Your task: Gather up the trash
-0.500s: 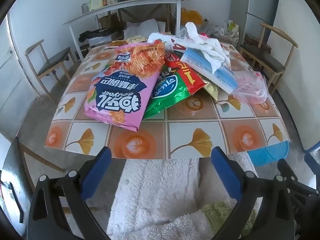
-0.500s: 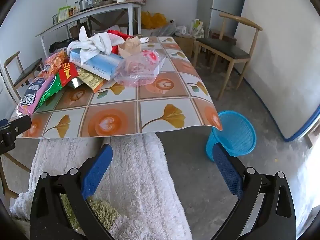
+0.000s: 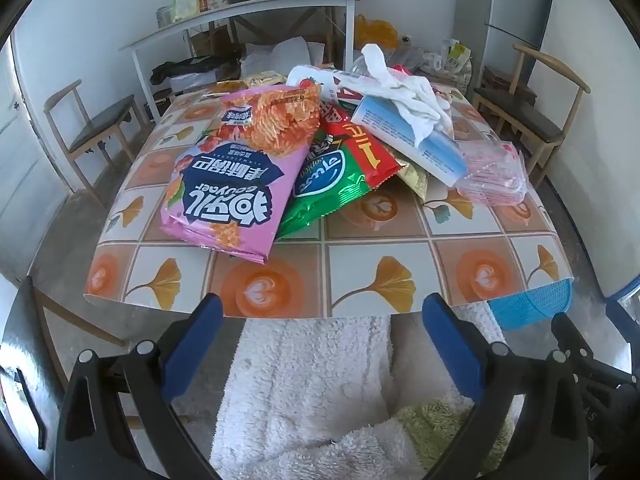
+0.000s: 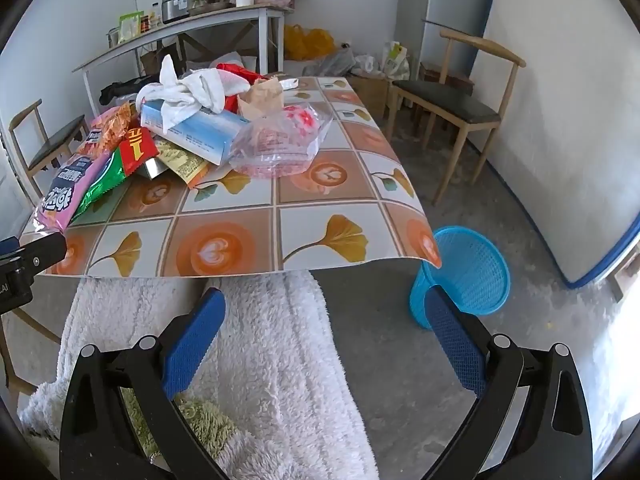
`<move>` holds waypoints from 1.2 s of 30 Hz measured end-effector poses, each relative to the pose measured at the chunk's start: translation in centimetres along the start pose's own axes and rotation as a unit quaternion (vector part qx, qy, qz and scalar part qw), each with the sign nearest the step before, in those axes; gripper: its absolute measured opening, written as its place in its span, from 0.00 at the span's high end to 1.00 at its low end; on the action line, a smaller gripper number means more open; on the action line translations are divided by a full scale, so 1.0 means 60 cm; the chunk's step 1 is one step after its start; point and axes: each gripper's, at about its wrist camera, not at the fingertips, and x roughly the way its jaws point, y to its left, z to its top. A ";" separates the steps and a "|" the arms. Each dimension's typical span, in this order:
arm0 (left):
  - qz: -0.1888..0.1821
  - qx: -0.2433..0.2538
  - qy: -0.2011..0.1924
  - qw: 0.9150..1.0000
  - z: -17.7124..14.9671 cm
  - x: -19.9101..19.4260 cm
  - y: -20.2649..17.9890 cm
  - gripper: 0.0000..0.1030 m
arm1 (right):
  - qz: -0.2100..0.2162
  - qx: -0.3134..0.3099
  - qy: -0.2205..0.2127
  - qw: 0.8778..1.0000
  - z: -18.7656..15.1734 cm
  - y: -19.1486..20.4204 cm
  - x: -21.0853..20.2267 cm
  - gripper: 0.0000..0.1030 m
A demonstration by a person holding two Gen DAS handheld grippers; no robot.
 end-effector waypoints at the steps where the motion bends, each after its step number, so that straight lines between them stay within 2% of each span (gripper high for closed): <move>1: 0.000 0.000 0.001 1.000 0.001 0.001 0.000 0.06 | -0.002 -0.002 -0.001 1.000 -0.002 0.006 0.000 0.08; 36: 0.001 -0.006 0.005 1.000 -0.006 0.004 0.009 0.06 | -0.004 -0.003 -0.004 1.000 -0.003 0.008 -0.002 0.08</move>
